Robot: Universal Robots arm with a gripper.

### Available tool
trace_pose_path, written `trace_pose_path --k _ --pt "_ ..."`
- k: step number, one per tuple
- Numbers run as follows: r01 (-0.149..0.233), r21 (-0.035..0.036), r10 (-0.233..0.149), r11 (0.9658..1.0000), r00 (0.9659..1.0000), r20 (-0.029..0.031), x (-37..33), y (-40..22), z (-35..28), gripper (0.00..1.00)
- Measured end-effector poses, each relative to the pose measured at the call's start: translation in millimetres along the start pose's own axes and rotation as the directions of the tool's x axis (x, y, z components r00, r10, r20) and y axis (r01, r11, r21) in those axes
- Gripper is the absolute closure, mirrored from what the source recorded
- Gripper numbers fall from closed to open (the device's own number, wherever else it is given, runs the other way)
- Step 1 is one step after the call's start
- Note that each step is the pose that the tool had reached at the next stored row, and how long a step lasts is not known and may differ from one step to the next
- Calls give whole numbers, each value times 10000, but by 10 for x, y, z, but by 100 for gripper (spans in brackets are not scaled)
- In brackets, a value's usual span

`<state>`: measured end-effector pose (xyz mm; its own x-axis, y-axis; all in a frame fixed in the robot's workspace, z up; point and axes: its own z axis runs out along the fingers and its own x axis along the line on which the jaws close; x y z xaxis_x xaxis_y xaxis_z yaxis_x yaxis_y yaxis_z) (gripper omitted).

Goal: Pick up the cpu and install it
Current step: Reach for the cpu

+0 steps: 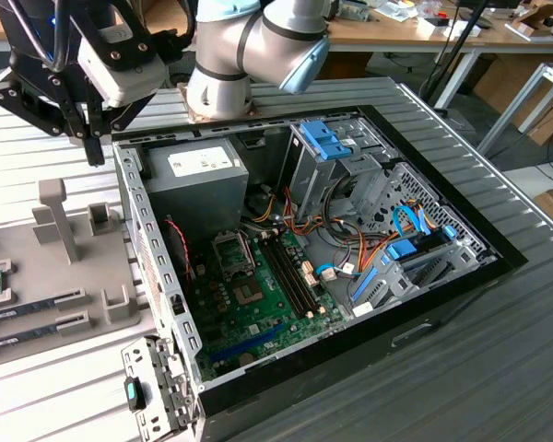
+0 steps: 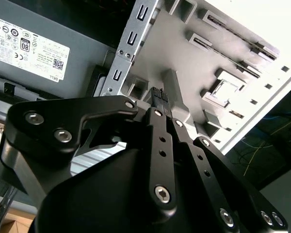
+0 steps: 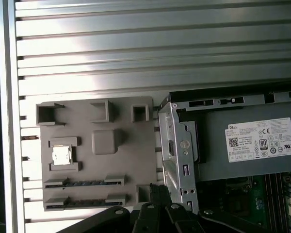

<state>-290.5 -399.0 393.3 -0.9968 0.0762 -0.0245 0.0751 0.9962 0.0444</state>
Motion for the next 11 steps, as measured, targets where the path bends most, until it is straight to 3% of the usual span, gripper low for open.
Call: trace_pose_path --k 11 --pt "0 1 0 10000 10000 0 86 -6 -3 89"
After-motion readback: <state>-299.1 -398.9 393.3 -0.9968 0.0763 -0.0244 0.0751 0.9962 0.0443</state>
